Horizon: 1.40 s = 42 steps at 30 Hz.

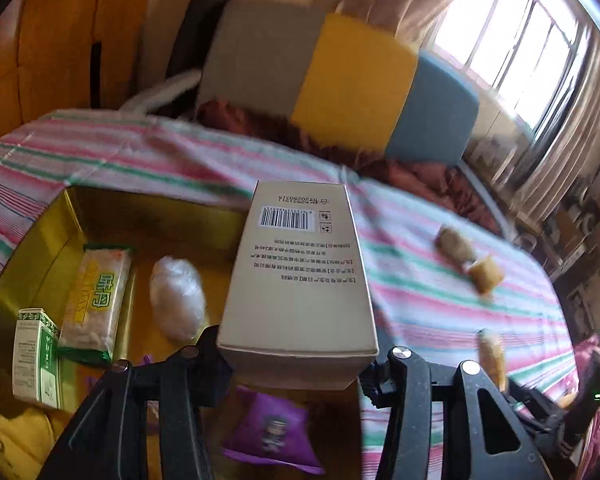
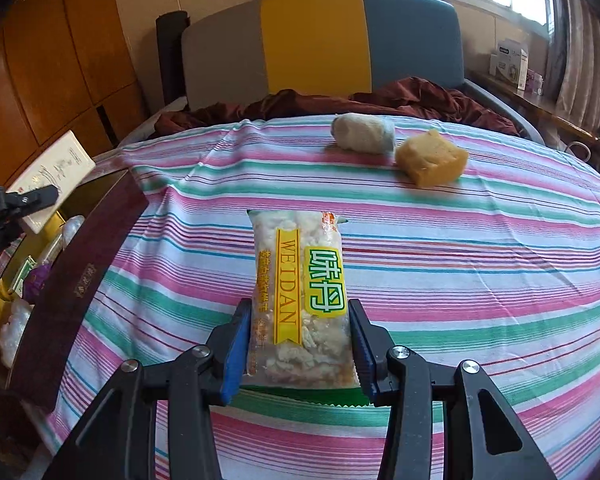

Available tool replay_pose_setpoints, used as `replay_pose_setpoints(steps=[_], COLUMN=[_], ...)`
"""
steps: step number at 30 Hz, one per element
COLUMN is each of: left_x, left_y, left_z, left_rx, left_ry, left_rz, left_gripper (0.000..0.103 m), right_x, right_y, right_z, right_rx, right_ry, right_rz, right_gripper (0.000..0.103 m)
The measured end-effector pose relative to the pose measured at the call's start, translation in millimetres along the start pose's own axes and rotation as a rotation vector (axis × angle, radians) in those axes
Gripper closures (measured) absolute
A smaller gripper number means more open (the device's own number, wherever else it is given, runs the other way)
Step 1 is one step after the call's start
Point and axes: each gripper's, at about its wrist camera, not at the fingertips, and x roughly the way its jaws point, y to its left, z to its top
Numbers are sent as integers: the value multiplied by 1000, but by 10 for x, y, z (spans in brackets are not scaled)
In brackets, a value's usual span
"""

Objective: Organize objects
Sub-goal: 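Carry the white box with the left tool and cracker packet with the right over the tray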

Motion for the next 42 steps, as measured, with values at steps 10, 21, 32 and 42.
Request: replay_pose_setpoints(steps=[10,21,32,42], left_x=[450,164,-335,-622], left_y=[46,174,698,1188], left_z=[30,-88,-112,-143], left_rx=[11,-60,-157,-236], left_ry=[191,163,25,-55], left_rz=[-47,-89,-61,34], left_gripper=[52,40,40,40], right_x=[-21,-37,-246,-208], right_y=[120,258,889,1784], right_z=[11,6,211,380], right_rx=[2,10,-63,-157], right_ry=[-6,-3,-49,-24], right_rz=[17,54,170,299], right_gripper=[57,57,57,57])
